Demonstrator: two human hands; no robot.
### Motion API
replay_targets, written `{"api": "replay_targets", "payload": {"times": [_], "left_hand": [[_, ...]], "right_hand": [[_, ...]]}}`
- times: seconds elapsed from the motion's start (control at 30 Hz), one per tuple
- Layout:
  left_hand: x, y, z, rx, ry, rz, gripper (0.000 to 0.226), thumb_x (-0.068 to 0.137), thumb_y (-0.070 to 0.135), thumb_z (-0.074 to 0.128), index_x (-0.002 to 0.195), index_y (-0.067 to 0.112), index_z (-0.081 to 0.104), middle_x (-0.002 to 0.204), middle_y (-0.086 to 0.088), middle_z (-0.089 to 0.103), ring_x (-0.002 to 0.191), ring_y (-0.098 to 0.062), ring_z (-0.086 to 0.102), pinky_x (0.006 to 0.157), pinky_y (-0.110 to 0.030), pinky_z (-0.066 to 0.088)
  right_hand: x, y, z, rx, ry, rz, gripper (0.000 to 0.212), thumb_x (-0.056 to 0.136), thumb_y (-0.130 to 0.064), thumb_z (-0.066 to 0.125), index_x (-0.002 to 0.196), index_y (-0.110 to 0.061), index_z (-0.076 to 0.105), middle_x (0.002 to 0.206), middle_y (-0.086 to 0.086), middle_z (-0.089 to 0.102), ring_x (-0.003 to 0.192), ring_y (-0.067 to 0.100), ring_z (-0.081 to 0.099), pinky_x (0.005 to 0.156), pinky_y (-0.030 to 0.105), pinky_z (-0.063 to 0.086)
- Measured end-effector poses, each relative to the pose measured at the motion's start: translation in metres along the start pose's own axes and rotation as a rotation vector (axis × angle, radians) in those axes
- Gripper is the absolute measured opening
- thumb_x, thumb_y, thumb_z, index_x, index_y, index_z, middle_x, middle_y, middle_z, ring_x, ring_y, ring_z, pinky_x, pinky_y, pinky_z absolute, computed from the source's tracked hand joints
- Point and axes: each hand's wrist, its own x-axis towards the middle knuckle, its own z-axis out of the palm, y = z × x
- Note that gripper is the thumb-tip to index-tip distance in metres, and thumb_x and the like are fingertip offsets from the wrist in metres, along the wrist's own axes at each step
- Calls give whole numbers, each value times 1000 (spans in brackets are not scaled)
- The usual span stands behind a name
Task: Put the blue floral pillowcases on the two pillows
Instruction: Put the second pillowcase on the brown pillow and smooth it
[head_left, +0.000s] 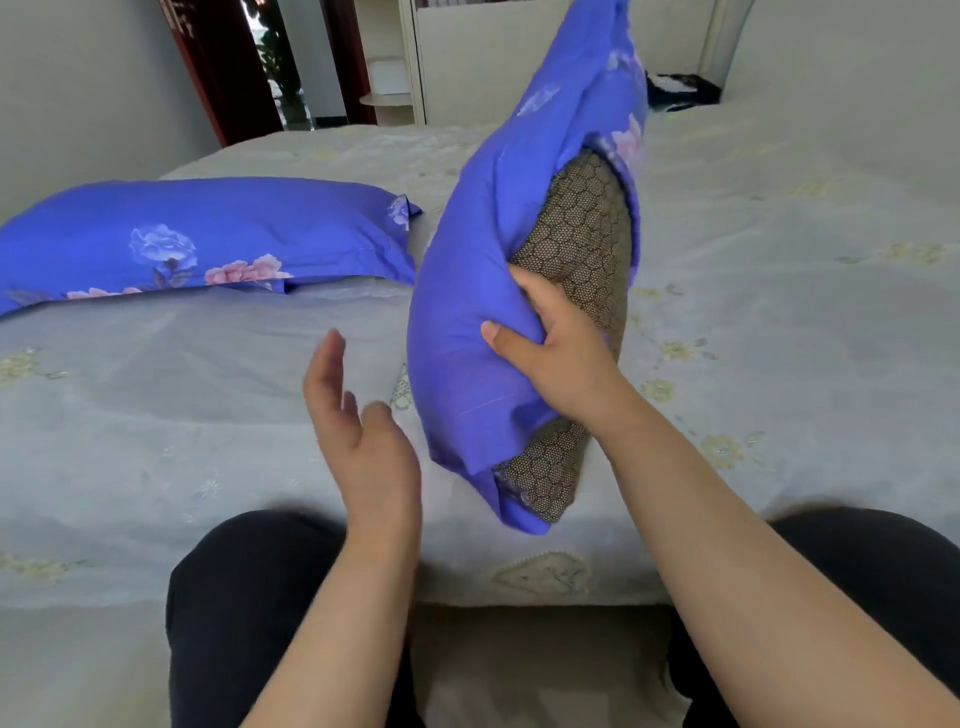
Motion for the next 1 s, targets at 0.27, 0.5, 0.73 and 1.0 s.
{"api": "replay_targets", "payload": {"times": [0.27,0.5,0.73,1.0], "left_hand": [[75,24,24,831,-653,348,51,61,68,64,106,46,59,158,2,13,145,-19,-2,115,-28,1],[75,16,24,868,-616,405,35,70,52,70,101,38,62,153,9,27,144,-23,6,113,-29,11],[88,12,13,879,-589,423,26,75,53,68,86,30,65,144,8,42,142,-19,16,112,-22,11],[106,19,-19,789,-626,345,19,74,24,73,69,18,55,136,-3,52,134,-8,34,106,-10,14]], "right_hand": [[-7,2,49,167,33,-25,34,90,1,53,122,-8,58,122,-6,58,112,-3,52,100,12,36],[-20,14,70,227,222,-103,34,89,2,46,120,-9,54,123,7,60,118,21,55,102,41,43],[-3,49,17,-134,573,313,40,88,-9,46,128,-9,46,139,10,40,133,22,34,112,29,23],[9,70,7,-490,-266,812,121,62,-89,-6,141,-9,40,139,16,46,128,33,42,113,43,24]]}}
